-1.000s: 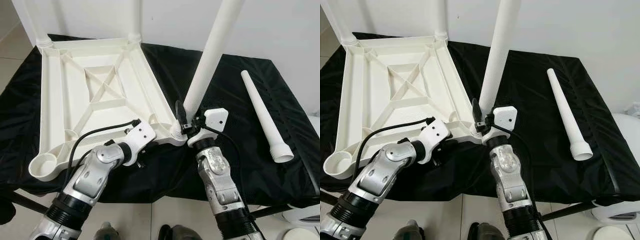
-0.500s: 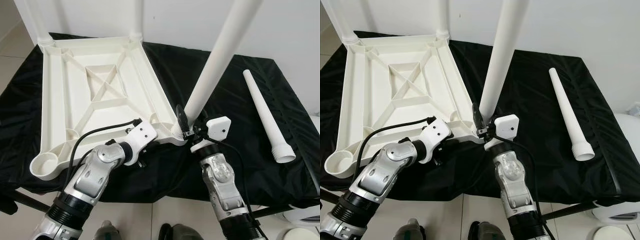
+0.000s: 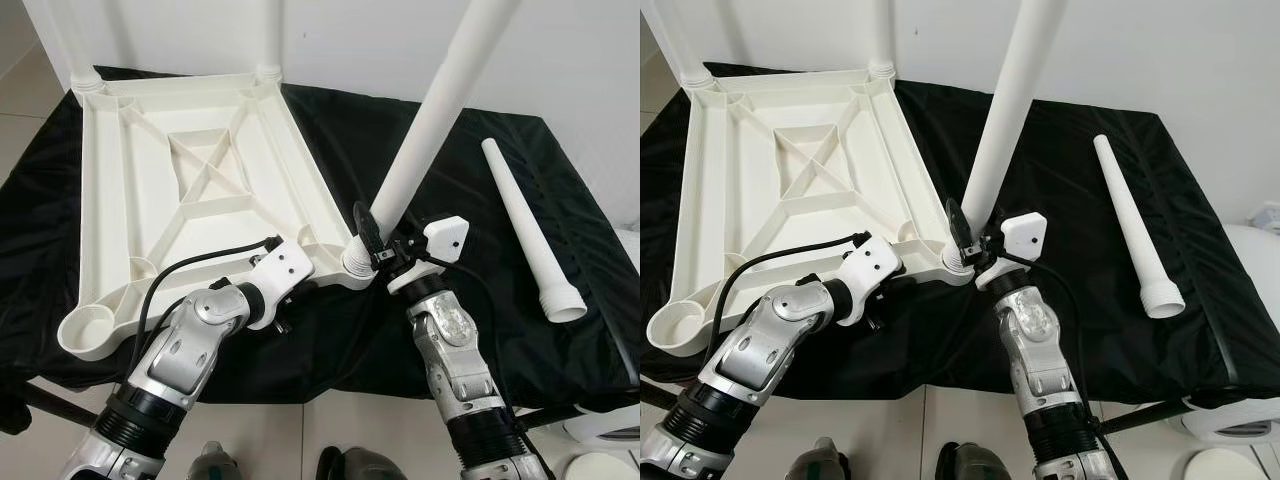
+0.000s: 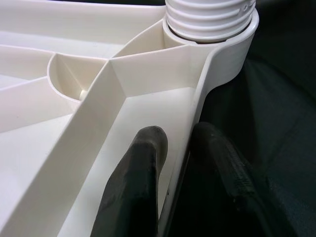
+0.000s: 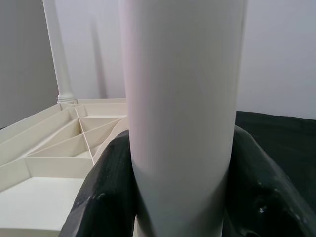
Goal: Building children table
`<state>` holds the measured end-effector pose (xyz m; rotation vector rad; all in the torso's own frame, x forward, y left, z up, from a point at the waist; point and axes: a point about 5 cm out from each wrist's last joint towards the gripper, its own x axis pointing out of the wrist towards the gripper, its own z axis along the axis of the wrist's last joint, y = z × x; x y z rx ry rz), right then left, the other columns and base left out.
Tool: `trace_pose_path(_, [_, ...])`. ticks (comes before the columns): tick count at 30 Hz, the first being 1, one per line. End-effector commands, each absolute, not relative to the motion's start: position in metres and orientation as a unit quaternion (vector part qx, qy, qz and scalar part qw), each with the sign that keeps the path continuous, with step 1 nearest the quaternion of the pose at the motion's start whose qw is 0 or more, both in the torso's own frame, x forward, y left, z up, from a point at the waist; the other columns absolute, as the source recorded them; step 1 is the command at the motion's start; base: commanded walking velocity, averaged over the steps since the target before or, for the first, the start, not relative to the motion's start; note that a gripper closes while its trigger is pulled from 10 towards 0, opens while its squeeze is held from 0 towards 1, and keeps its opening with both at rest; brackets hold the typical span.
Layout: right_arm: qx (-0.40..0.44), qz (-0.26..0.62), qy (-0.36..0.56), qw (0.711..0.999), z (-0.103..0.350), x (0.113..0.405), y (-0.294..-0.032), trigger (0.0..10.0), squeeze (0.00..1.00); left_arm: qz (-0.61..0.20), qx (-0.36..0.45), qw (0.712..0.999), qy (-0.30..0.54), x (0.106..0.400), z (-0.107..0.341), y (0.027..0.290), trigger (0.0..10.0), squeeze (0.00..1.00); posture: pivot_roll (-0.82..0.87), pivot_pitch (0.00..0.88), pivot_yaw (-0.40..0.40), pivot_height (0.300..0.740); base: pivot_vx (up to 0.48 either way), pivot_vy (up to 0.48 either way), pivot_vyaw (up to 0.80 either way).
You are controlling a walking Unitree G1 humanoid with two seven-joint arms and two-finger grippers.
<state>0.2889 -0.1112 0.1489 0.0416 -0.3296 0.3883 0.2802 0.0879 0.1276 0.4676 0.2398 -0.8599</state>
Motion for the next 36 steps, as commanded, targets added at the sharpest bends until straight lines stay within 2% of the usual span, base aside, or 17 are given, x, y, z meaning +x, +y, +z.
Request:
trace_pose_path(1, [-0.008,0.113,-0.02,0.993,0.099,0.291,-0.157,10.0,0.0,-0.397,0.231,0.882,0.105,0.283,0.134,0.095,10.0,0.0,0.09,0.072,-0.071,0.74,0.0,0.0,0.0])
trace_pose_path(17, [-0.013,0.236,0.034,0.971,0.093,0.295,-0.136,10.0,0.0,-0.393,0.232,0.884,0.104,0.282,0.135,0.097,10.0,0.0,0.1,0.076,-0.079,0.74,0.0,0.0,0.0])
trace_pose_path(25, [0.016,0.211,0.052,0.976,0.089,0.297,-0.147,10.0,0.0,-0.392,0.233,0.884,0.103,0.282,0.136,0.097,10.0,0.0,0.09,0.078,-0.079,0.74,0.0,0.0,0.0])
trace_pose_path(29, [0.061,0.181,0.064,0.979,0.079,0.29,-0.156,10.0,0.0,-0.393,0.234,0.884,0.102,0.282,0.136,0.096,10.0,0.0,0.09,0.078,-0.077,0.74,0.0,0.0,0.0])
trace_pose_path(36, [0.083,0.174,0.027,0.981,0.081,0.276,-0.157,10.0,0.0,-0.394,0.234,0.883,0.101,0.282,0.136,0.095,10.0,0.0,0.09,0.08,-0.074,0.74,0.0,0.0,0.0])
